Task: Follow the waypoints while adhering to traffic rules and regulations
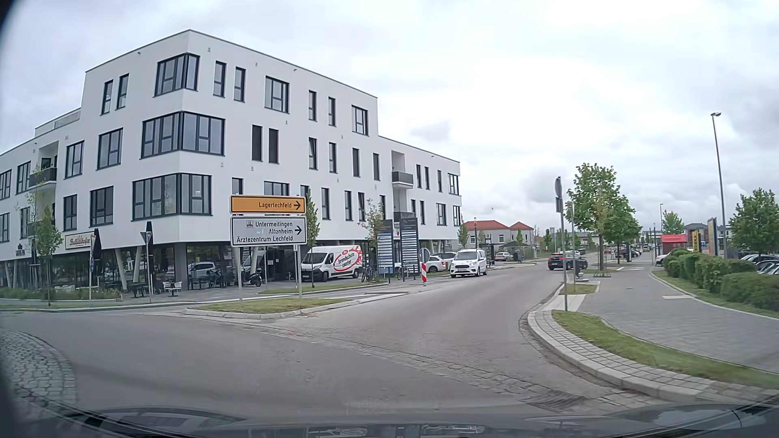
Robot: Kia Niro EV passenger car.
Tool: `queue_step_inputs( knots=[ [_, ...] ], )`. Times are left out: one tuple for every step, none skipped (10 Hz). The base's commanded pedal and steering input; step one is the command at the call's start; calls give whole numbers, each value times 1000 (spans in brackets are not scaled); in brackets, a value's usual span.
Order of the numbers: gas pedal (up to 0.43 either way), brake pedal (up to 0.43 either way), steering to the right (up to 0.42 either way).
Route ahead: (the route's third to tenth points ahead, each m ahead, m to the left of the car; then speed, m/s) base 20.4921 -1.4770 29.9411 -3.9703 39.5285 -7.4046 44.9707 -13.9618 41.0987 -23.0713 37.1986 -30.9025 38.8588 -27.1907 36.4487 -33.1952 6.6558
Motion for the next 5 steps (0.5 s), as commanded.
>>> queue_step_inputs(
  knots=[
    [118,6,-46],
    [98,6,-14],
    [98,6,9],
    [87,6,27],
    [87,6,39]
  ],
)
